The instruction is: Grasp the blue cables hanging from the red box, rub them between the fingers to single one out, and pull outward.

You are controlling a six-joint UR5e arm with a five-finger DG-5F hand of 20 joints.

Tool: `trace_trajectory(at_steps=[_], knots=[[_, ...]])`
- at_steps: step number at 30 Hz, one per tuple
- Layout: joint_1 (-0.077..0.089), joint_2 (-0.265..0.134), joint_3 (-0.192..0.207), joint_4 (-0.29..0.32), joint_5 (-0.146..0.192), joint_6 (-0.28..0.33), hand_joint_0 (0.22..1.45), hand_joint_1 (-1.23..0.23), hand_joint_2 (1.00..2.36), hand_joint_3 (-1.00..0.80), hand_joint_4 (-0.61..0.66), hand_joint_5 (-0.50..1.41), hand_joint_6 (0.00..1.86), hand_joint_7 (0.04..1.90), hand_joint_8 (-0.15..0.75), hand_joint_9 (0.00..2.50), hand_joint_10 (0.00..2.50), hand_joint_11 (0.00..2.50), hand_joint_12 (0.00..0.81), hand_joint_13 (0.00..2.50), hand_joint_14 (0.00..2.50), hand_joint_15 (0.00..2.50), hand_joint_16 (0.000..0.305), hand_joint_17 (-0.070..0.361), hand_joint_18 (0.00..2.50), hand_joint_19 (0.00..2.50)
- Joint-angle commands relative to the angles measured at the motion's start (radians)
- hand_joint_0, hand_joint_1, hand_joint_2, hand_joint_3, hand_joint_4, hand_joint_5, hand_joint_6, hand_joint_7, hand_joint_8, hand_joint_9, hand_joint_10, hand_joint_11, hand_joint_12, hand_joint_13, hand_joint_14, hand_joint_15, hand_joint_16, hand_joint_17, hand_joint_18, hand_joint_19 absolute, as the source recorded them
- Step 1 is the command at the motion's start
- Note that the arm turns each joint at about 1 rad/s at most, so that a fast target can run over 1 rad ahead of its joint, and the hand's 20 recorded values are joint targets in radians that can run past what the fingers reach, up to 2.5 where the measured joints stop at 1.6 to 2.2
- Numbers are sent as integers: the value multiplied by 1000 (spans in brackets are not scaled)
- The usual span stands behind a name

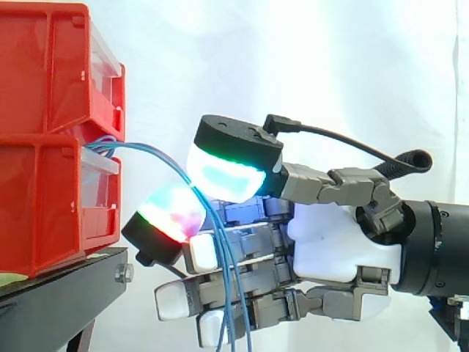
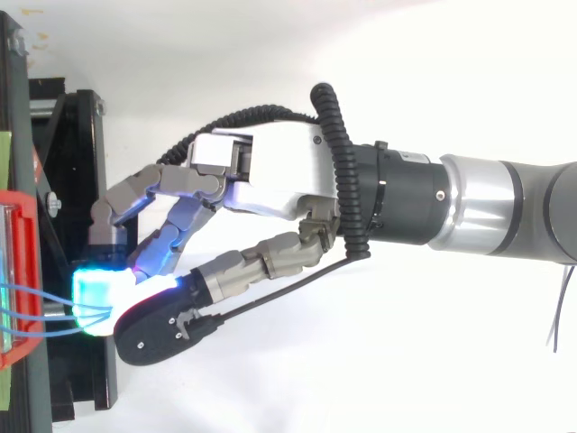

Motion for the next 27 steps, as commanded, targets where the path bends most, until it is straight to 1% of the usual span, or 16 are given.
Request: trace_trajectory(at_steps=[1, 4, 8, 10, 14, 17, 19, 21, 27], knots=[[-2, 2, 0, -1, 0, -2, 614, -756, 1015, -248, 146, -155, 853, 906, 309, 1028, 22, 599, 351, 870, 16, 415, 45, 102, 797, 593], [1, 2, 0, -3, 0, -2, 567, -721, 1007, -393, 164, -156, 839, 889, 308, 1033, 18, 598, 351, 878, 16, 415, 46, 105, 810, 595], [4, 2, -1, -3, 0, -4, 540, -670, 1001, -477, 186, -147, 795, 898, 314, 1034, 18, 593, 362, 886, 15, 415, 48, 107, 824, 596], [6, 2, 0, -3, 0, -7, 529, -646, 1000, -500, 185, -137, 755, 949, 314, 1038, 18, 590, 367, 888, 15, 419, 48, 109, 830, 600], [7, 2, -1, -3, 0, -10, 526, -636, 1000, -500, 186, -132, 736, 959, 320, 1038, 18, 585, 367, 887, 16, 415, 49, 110, 833, 591], [7, 4, -1, -3, 0, -8, 542, -675, 1000, -497, 169, -132, 734, 980, 317, 1032, 20, 583, 364, 885, 16, 414, 48, 108, 826, 596], [7, 4, -1, -3, 0, -8, 585, -738, 1005, -432, 148, -145, 775, 966, 302, 1025, 20, 597, 355, 883, 16, 424, 46, 104, 814, 606], [7, 4, -1, -3, 0, -8, 595, -756, 1007, -408, 145, -154, 804, 918, 304, 1028, 19, 614, 351, 882, 16, 421, 46, 104, 813, 599], [9, 2, -1, -7, 2, -8, 629, -793, 1013, -309, 124, -162, 835, 900, 299, 1022, 20, 601, 348, 889, 18, 429, 46, 103, 814, 597]])
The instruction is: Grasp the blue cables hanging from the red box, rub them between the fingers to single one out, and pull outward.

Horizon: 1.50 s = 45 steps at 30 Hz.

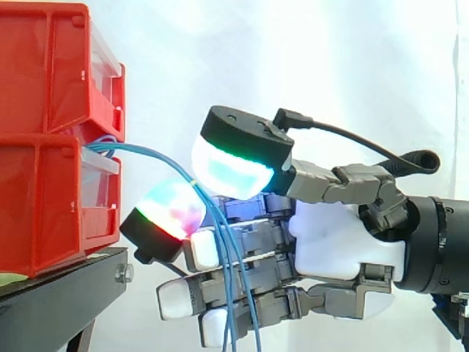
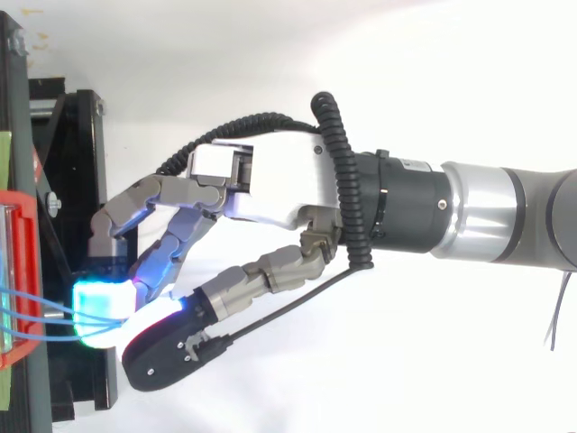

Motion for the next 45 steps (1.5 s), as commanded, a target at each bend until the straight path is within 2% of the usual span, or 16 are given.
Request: trace_trajectory(at_steps=[1, 8, 12, 23, 30, 33, 40, 45], knots=[[0, 0, 0, -7, -1, 0, 629, -797, 1015, -286, 107, -163, 838, 899, 300, 1022, 19, 611, 346, 890, 17, 434, 46, 103, 816, 597], [5, -1, -2, -50, -29, -2, 628, -797, 1022, -107, -14, -167, 886, 895, 302, 1045, 22, 647, 351, 928, 16, 438, 46, 103, 845, 607], [8, 0, -2, -55, -29, -2, 640, -812, 1021, -60, -59, -166, 894, 910, 314, 1063, 19, 660, 355, 937, 16, 436, 48, 108, 870, 589], [10, -1, -2, -55, -29, -2, 692, -881, 1020, -204, -9, -180, 890, 813, 296, 1041, 19, 678, 343, 928, 18, 455, 46, 104, 857, 584], [10, 0, -2, -55, -29, -2, 724, -913, 1009, -383, 25, -180, 886, 810, 288, 1037, 22, 692, 340, 931, 18, 448, 46, 104, 858, 572], [10, 0, -2, -55, -30, -2, 687, -879, 1000, -499, 79, -174, 883, 834, 288, 1057, 22, 685, 338, 943, 19, 453, 46, 103, 860, 582], [10, 0, -2, -55, -29, -2, 584, -739, 1000, -500, 96, -162, 871, 868, 306, 1106, 22, 683, 354, 982, 18, 466, 46, 104, 890, 620], [10, 0, -2, -55, -29, -2, 562, -706, 1000, -500, 103, -153, 863, 878, 315, 1136, 20, 683, 358, 996, 18, 467, 47, 107, 924, 628]])
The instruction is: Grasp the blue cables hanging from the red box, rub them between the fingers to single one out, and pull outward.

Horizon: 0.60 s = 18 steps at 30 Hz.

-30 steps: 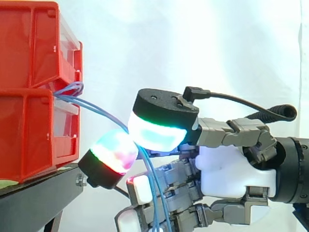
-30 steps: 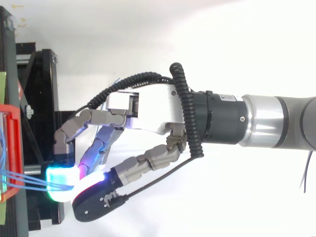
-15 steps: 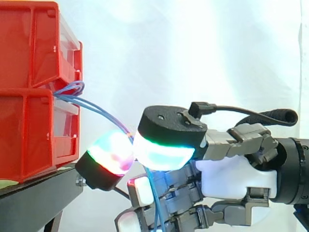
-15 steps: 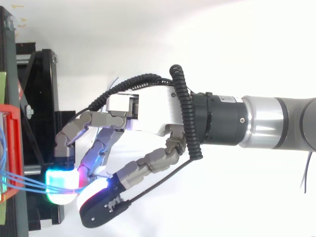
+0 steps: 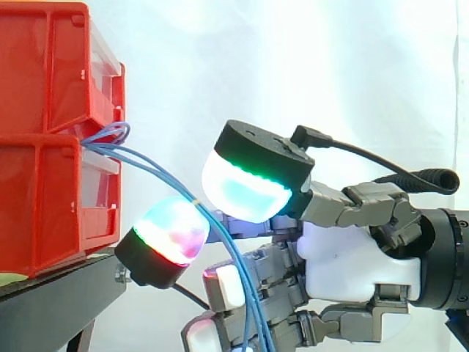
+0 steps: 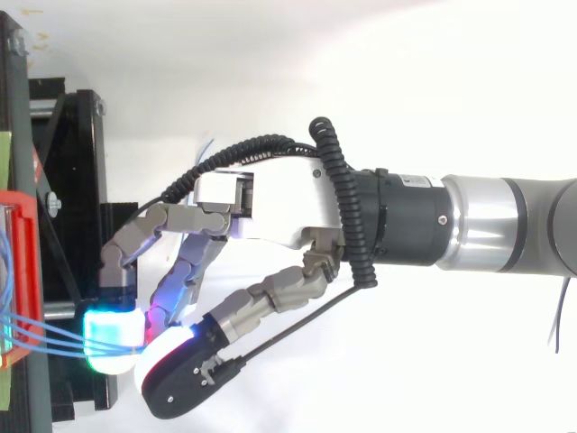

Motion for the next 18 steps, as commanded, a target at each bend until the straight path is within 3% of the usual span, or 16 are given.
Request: trace_trajectory(at_steps=[1, 6, 13, 18], knots=[[0, 0, 0, 0, 0, 0, 558, -704, 1000, -500, 101, -150, 861, 889, 313, 1148, 22, 685, 361, 1005, 17, 464, 48, 107, 928, 628], [0, 0, 0, 0, 0, 0, 603, -737, 1000, -500, 79, -132, 857, 951, 306, 1200, 20, 697, 352, 1029, 18, 477, 46, 103, 932, 635], [0, 0, 0, 0, -1, 0, 672, -896, 1023, -164, -80, -126, 898, 1068, 318, 1259, 23, 777, 348, 1085, 21, 500, 46, 102, 962, 613], [0, 0, 0, 0, 0, 0, 759, -946, 1022, -201, -180, -149, 925, 1187, 296, 1231, 26, 807, 338, 1082, 20, 514, 45, 102, 948, 597]])
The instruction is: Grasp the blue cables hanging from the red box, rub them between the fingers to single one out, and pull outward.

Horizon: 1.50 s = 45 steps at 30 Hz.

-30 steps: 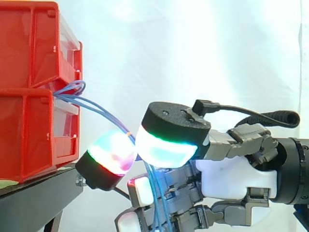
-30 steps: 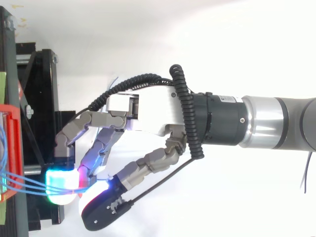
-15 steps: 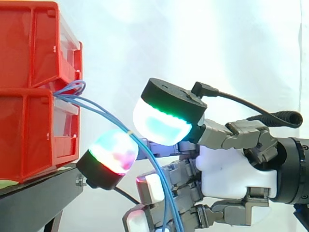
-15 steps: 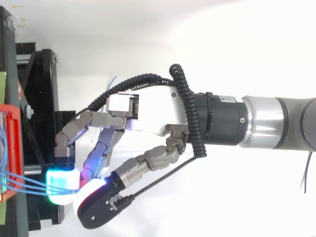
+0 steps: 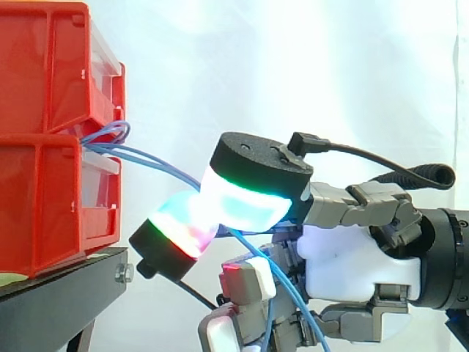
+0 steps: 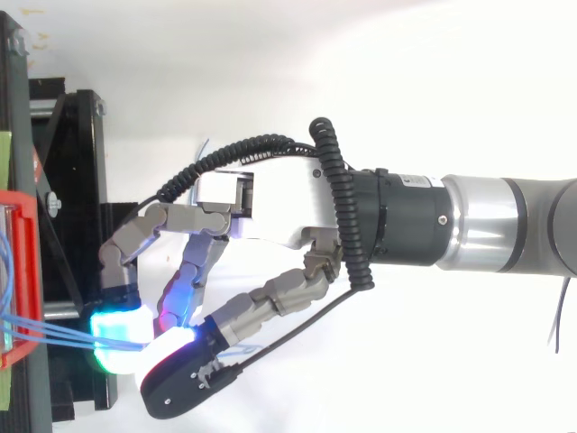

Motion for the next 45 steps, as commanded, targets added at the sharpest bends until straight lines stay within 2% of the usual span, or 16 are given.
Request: trace_trajectory(at_steps=[1, 3, 7, 11, 15, 19, 26, 33, 39, 45], knots=[[0, 0, 0, 0, 1, 0, 786, -950, 1020, -233, -200, -156, 932, 1183, 297, 1232, 26, 803, 338, 1080, 20, 516, 45, 101, 932, 601], [0, 0, 0, 0, 1, 0, 825, -948, 1016, -315, -232, -168, 939, 1168, 282, 1208, 25, 821, 339, 1074, 21, 529, 44, 100, 902, 610], [0, 0, 0, 0, -1, 0, 861, -930, 1000, -500, -193, -182, 941, 1072, 260, 1194, 25, 819, 324, 1066, 20, 541, 44, 98, 890, 611], [0, 0, 0, 0, -1, 0, 823, -929, 1000, -500, -104, -183, 938, 1008, 256, 1196, 25, 823, 326, 1081, 21, 537, 43, 97, 925, 575], [0, 0, 0, 0, -1, 0, 672, -882, 1000, -500, 3, -163, 915, 938, 285, 1249, 25, 849, 341, 1117, 21, 558, 44, 99, 953, 612], [0, 0, 0, 0, -1, 0, 601, -787, 1000, -500, 20, -151, 899, 965, 300, 1271, 23, 832, 351, 1134, 22, 562, 45, 102, 974, 645], [0, 0, 0, 3, -1, 0, 524, -770, 1000, -500, 56, -150, 872, 961, 314, 1261, 25, 822, 375, 1137, 21, 558, 49, 111, 1003, 653], [0, 0, 0, 2, -1, 0, 495, -731, 1000, -500, 70, -147, 855, 898, 323, 1263, 25, 805, 383, 1139, 21, 555, 52, 117, 1022, 649], [-2, 0, 0, 0, -1, 2, 550, -637, 1000, -495, 48, -139, 826, 946, 305, 1258, 27, 811, 372, 1120, 22, 570, 49, 110, 989, 680], [0, 0, 0, 0, -1, 2, 600, -616, 1013, -335, 26, -135, 821, 993, 300, 1256, 26, 814, 363, 1115, 21, 576, 47, 107, 975, 690]])
